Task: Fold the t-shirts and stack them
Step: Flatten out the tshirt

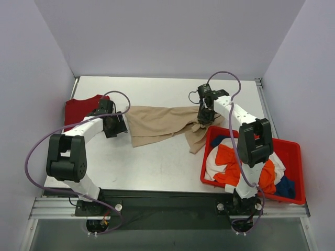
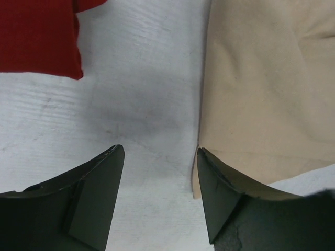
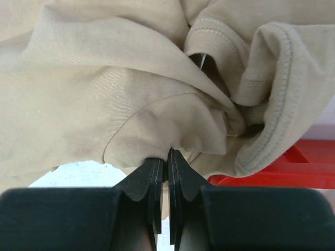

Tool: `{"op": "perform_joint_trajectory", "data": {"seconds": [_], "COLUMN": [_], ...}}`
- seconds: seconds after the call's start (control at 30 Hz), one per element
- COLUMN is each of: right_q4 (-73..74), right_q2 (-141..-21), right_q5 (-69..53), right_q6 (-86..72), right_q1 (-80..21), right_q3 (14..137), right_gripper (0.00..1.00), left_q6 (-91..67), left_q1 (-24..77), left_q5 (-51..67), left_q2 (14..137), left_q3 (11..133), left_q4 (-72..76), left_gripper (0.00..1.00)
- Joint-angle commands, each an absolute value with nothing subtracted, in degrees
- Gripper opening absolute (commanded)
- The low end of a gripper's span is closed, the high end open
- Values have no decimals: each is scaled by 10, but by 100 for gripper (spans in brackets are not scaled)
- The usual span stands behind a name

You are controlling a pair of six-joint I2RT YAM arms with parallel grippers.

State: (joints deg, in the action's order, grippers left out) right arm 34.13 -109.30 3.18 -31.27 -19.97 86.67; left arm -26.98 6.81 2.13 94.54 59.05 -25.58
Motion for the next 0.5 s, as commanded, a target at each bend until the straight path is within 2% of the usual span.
{"op": "perform_joint_trajectory", "data": {"seconds": [0.0,0.27,0.47], "right_q4": [370,375,379], "right_q2": [-1094,-1098,-1091], "right_q5": [30,22,16], "right_q6": [-303,-289,-279], "right_q1": [-203,-203,-200], "right_q3": [879,882,875], "right_gripper": [0,0,0], "left_q6": [-280,-308,-314], "left_q1": [80,107,124], "left_q5": [59,83,62], "left_q2": [953,996,1028], "left_q3": [617,627,649], "left_q4": [-200,-170,-182], "left_gripper": [68,57,44]}}
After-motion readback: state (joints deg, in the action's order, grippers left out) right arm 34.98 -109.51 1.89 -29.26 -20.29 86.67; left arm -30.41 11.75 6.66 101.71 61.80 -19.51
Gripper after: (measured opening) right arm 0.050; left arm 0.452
